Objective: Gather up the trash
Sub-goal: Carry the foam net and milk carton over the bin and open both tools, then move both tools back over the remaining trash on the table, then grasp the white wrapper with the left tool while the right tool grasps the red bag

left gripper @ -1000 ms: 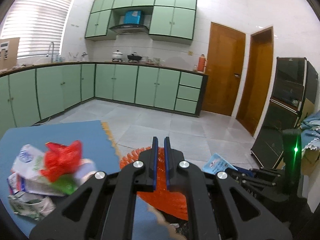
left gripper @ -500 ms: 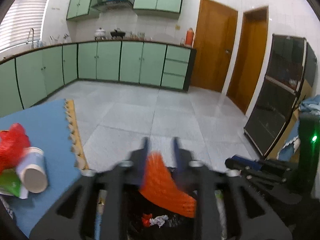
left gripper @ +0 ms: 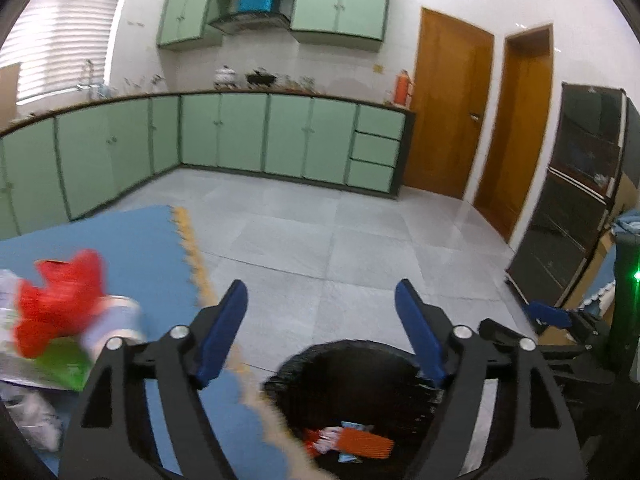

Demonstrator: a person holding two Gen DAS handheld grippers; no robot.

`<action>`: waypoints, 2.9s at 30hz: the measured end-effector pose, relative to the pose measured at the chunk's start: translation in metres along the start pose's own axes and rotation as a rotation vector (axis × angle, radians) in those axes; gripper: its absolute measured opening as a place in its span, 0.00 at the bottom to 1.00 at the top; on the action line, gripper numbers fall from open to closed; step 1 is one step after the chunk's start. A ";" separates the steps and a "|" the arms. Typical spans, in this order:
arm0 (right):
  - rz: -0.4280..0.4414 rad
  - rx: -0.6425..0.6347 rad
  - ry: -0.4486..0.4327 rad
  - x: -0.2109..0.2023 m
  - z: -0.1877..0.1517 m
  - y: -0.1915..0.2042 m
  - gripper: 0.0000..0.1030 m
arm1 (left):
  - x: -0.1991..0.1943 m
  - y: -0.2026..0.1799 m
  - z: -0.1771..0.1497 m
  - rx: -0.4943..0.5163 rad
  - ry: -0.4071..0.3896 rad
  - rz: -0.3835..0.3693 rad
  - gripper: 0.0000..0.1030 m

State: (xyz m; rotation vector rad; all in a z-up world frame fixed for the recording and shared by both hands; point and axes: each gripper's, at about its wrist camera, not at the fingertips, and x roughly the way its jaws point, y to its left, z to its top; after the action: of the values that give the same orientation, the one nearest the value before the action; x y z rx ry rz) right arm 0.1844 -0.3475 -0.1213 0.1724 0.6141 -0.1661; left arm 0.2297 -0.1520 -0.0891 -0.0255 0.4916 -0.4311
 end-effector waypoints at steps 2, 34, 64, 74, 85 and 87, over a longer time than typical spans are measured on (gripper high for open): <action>0.032 -0.021 -0.018 -0.006 0.002 0.015 0.94 | -0.019 0.016 0.000 -0.012 -0.020 0.047 0.77; 0.372 -0.248 -0.106 0.004 -0.001 0.288 0.87 | -0.168 0.232 -0.021 -0.188 -0.096 0.558 0.79; 0.489 -0.284 0.047 0.046 0.001 0.327 0.36 | -0.149 0.278 -0.025 -0.287 -0.067 0.500 0.79; 0.507 -0.265 -0.025 0.018 0.019 0.296 0.33 | -0.125 0.250 -0.016 -0.257 -0.056 0.406 0.79; 0.465 -0.269 -0.037 0.022 0.017 0.279 0.33 | -0.090 0.238 -0.010 -0.240 0.006 0.385 0.49; 0.464 -0.268 -0.033 0.023 0.016 0.279 0.33 | -0.088 0.236 -0.011 -0.233 0.014 0.393 0.37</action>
State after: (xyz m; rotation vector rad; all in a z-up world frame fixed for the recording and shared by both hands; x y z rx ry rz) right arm 0.2688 -0.0819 -0.0911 0.0492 0.5431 0.3604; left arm 0.2481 0.0998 -0.0886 -0.1484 0.5448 0.0123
